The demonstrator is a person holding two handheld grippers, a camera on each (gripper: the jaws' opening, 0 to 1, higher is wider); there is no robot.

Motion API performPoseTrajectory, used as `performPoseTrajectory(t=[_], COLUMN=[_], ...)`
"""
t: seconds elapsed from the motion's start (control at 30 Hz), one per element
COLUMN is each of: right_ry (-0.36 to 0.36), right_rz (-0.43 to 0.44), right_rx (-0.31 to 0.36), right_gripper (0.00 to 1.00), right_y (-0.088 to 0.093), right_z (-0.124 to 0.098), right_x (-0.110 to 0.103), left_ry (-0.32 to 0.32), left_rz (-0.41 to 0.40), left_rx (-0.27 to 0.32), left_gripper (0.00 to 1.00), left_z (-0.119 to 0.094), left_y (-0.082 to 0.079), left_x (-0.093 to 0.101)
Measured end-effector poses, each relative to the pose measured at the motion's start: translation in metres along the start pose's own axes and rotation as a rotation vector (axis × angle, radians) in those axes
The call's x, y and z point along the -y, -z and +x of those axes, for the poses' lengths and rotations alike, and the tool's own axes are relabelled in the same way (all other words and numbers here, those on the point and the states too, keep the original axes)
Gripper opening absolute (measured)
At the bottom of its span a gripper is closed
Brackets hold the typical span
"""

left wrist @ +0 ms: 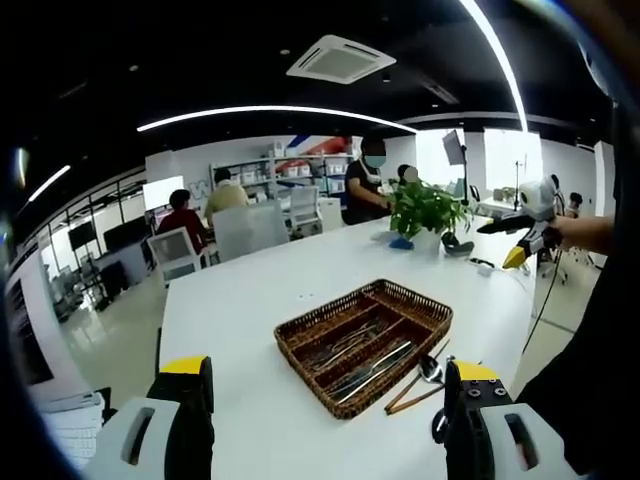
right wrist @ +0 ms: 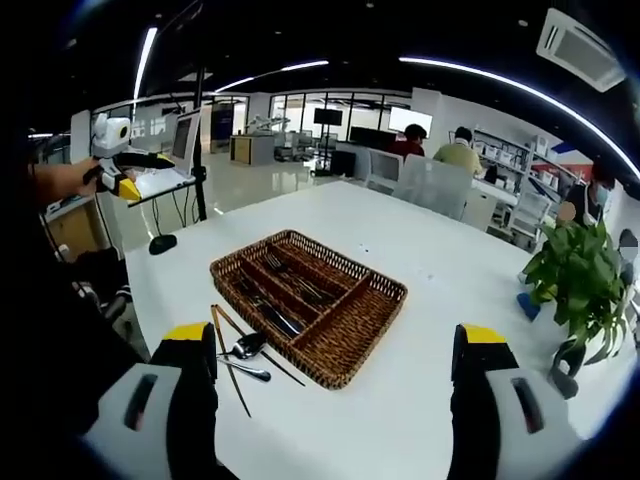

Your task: Arrange the knives, forks, and spoons in their matching storage slots by inserting each utensil handle-first until every utensil is classified and aligned in the correct compartment

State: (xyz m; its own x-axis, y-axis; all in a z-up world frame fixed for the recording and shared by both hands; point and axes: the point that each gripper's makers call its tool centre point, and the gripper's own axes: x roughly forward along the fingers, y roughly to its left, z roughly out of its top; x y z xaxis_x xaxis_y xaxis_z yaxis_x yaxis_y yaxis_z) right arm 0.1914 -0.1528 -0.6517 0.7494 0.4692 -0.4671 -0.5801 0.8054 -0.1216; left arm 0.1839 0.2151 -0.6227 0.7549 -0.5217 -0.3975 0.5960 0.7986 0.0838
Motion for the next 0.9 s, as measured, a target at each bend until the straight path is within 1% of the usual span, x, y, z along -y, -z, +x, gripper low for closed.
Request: performPoseTrajectory(t=[0.1, 0.17, 0.27, 0.37, 0.47, 0.57, 0.67, 0.8, 0.9], right_ry=[0.003, -0.006, -0.021, -0.024, -0.018, -0.017, -0.014, -0.01, -0.024], right_rz=[0.001, -0.002, -0.033, -0.035, -0.034, -0.043, -0.054, -0.033, -0.029], right_rx=[0.006, 0.011, 0.013, 0.013, 0.02, 0.021, 0.017, 0.012, 0.003], right_gripper=[0.99, 0.99, 0.99, 0.99, 0.99, 0.99, 0.99, 0.99, 0.99], right_y=[-0.002, -0.005, -0.006, -0.005, -0.007, -0.008, -0.007, -0.006, -0.005], right_z=[-0.001, -0.003, -0.003, -0.005, -0.007, -0.009, -0.012, -0.01, -0.003], right_x=[0.0, -0.003, -0.008, -0.011, -0.011, -0.014, -0.014, -0.017, -0.025], left_ry=[0.016, 0.034, 0.046, 0.067, 0.082, 0.101, 0.129, 0.152, 0.153], left_rz=[0.004, 0.01, 0.013, 0.012, 0.052, 0.042, 0.056, 0.072, 0.065], left_rx=[-0.006, -0.011, -0.01, -0.016, -0.044, -0.037, -0.052, -0.052, -0.045], left_gripper=[1.0, 1.0, 1.0, 1.0, 1.0, 1.0, 1.0, 1.0, 1.0], left_z=[0.004, 0.007, 0.009, 0.012, 0.017, 0.022, 0.029, 0.033, 0.034], left_y=[0.0, 0.0, -0.001, 0.001, 0.006, 0.005, 0.01, 0.008, 0.006], left_x=[0.007, 0.014, 0.017, 0.022, 0.028, 0.035, 0.045, 0.048, 0.043])
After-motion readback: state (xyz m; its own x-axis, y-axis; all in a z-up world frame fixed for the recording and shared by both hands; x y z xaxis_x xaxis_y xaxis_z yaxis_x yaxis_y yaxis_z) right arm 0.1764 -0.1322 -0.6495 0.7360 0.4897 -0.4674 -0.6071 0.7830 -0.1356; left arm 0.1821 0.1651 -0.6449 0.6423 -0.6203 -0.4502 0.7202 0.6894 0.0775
